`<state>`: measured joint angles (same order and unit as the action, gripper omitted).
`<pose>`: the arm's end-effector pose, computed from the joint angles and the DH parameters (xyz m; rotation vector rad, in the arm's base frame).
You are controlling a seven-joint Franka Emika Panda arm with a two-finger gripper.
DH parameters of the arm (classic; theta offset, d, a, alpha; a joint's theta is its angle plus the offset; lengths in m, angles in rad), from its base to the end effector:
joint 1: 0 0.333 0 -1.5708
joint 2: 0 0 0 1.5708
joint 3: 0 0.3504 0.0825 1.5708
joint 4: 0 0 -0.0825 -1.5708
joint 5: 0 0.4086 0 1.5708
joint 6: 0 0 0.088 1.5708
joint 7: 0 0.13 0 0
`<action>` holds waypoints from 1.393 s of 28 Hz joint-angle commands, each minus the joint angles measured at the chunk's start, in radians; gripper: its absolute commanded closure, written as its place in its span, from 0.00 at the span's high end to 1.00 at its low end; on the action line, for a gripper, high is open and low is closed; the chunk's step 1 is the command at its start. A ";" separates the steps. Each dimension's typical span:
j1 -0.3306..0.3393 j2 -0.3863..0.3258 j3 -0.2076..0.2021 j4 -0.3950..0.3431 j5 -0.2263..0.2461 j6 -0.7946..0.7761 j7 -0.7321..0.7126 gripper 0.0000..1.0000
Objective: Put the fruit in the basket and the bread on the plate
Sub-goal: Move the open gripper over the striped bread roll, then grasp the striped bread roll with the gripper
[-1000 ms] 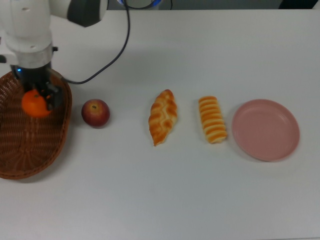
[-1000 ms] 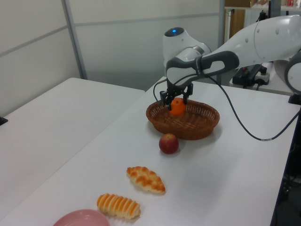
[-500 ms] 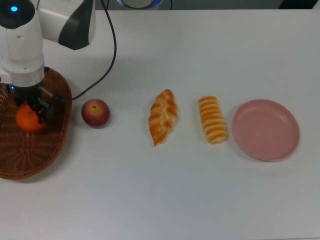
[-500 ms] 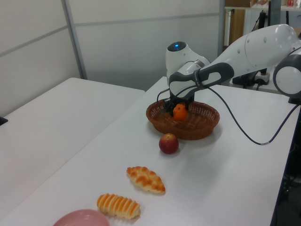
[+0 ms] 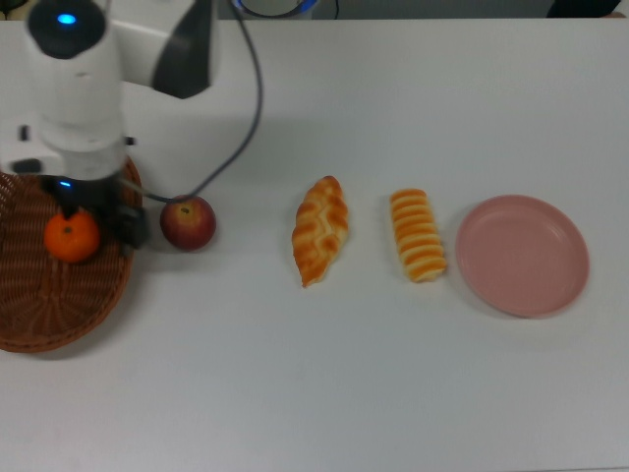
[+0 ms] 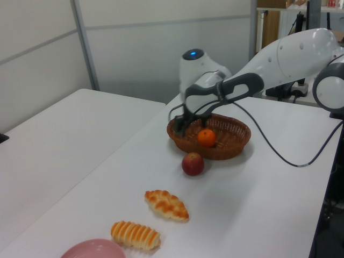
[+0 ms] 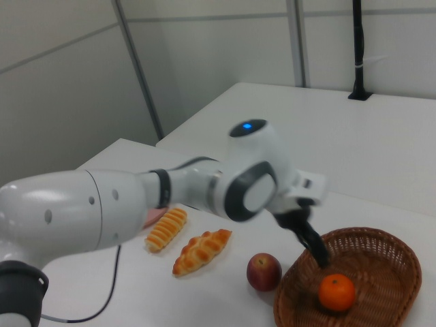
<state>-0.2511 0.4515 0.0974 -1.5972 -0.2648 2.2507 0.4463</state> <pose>0.7286 -0.1347 0.3902 2.8921 -0.6899 0.3421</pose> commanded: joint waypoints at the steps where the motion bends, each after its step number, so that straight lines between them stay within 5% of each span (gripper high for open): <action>1: 0.053 -0.016 0.080 -0.001 0.016 -0.010 0.005 1.00; 25: 0.466 -0.008 0.088 -0.018 0.072 -0.112 0.009 1.00; 31: 0.509 0.015 0.088 -0.030 0.072 -0.131 0.037 1.00; 35: 0.513 0.016 0.088 -0.061 0.070 -0.129 0.029 0.78; 39: 0.515 0.038 0.088 -0.063 0.069 -0.128 0.031 0.74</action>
<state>0.2571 0.4860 0.1991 -1.6430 -0.2116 2.1334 0.4775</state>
